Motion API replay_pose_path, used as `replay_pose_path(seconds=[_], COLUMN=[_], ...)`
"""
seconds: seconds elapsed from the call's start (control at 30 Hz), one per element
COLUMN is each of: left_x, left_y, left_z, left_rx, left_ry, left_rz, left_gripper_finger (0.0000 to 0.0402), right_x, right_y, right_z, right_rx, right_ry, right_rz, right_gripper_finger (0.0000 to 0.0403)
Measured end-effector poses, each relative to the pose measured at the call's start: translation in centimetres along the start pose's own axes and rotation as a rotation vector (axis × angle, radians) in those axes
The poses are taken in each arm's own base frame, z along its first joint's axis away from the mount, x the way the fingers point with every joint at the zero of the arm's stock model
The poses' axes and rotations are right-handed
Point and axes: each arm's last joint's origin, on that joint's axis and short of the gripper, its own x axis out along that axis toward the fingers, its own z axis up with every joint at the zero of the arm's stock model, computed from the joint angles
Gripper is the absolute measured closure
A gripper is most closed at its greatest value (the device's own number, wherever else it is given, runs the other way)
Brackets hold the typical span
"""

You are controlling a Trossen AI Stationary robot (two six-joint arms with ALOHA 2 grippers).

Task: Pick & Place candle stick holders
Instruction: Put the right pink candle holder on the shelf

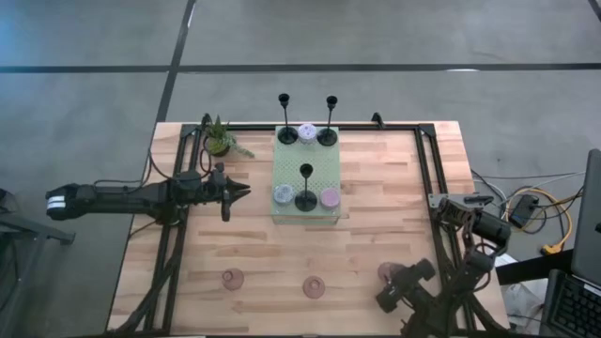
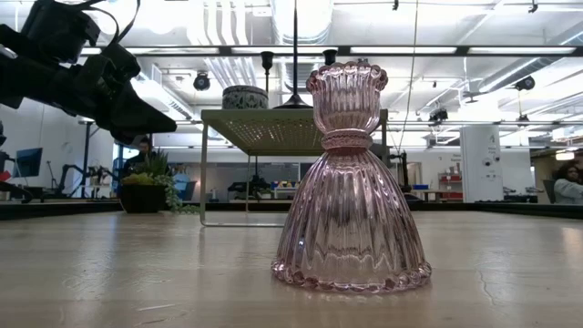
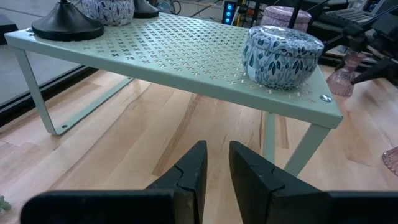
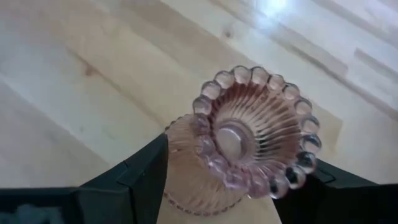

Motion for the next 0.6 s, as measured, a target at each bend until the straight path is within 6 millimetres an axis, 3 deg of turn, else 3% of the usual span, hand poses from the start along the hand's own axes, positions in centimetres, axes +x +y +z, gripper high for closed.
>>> replay_pose_path(seconds=[0.27,0.6], left_x=[0.0,0.0], left_y=[0.0,0.0], left_z=[0.0,0.0], left_rx=[0.000,0.000], left_ry=[0.000,0.000], left_rz=[0.000,0.000], left_gripper_finger=[0.0330,0.0330], right_x=[0.9,1.8], right_y=[0.4,0.7], right_z=[0.9,1.5], right_rx=[0.001,0.026], right_ry=[-0.058,-0.072], right_rz=[0.009,0.005], right_gripper_finger=[0.0206,0.0161])
